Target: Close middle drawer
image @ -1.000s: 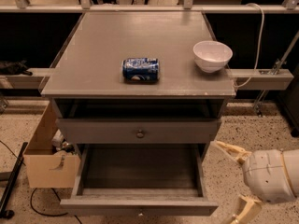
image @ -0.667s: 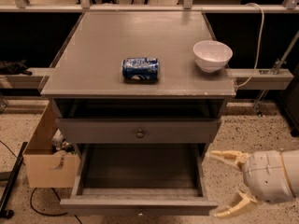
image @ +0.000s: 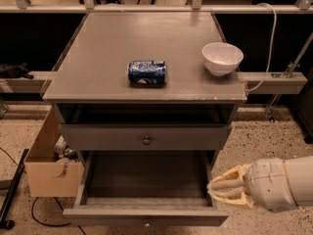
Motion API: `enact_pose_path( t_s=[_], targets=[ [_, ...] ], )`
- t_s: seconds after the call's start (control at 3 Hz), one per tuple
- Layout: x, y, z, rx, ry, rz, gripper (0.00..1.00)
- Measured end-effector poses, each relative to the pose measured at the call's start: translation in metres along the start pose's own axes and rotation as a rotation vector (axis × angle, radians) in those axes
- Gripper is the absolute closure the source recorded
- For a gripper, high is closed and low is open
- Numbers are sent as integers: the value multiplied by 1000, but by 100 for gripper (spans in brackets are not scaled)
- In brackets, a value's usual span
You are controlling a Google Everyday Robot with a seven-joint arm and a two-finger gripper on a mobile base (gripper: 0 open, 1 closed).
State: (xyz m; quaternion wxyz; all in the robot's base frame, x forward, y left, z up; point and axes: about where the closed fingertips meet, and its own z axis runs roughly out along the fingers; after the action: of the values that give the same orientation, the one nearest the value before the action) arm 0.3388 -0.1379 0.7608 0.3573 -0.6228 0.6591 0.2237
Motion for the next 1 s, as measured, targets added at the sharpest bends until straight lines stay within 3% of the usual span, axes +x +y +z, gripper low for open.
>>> enact_pose_path(
  t_s=[0.33,0.67,1.0],
  targets=[
    [19,-5,31,-5,-6,29,94],
    [66,2,52,1,78,134,100],
    [96,16,42,34,212,182,100]
  ],
)
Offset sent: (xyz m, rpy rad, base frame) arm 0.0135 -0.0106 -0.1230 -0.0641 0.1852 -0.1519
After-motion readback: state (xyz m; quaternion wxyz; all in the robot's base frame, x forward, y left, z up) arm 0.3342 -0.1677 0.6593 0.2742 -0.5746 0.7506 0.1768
